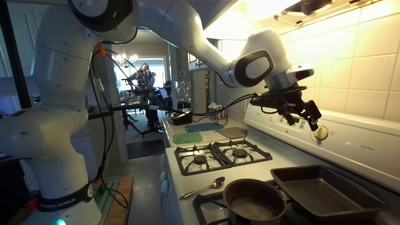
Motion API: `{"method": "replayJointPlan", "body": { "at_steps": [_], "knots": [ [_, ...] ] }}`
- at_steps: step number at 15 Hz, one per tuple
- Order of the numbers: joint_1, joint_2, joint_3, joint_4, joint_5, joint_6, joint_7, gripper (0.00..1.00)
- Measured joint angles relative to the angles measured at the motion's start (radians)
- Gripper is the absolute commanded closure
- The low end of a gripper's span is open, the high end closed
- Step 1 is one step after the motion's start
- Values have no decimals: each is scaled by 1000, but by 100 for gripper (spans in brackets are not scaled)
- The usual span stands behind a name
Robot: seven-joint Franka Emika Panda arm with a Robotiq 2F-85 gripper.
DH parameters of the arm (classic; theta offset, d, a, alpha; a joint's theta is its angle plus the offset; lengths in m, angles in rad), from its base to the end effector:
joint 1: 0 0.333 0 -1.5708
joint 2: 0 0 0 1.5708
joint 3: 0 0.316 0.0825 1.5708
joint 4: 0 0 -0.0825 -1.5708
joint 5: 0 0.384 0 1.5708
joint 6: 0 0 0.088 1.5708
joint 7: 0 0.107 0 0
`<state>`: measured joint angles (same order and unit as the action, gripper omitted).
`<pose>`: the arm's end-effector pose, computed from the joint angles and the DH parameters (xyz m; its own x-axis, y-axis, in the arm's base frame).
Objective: Twist the nozzle on the stove
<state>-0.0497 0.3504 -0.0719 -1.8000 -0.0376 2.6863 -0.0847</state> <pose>0.6783 -0.0767 0.4136 0.8636 0.0298 0.5032 -0.0234 -0.9948 0.0990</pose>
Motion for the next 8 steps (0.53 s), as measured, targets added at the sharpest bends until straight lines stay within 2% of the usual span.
{"method": "replayJointPlan", "body": {
  "at_steps": [8],
  "knots": [
    [-40, 88, 78, 64, 39, 30, -97, 0]
  ]
}}
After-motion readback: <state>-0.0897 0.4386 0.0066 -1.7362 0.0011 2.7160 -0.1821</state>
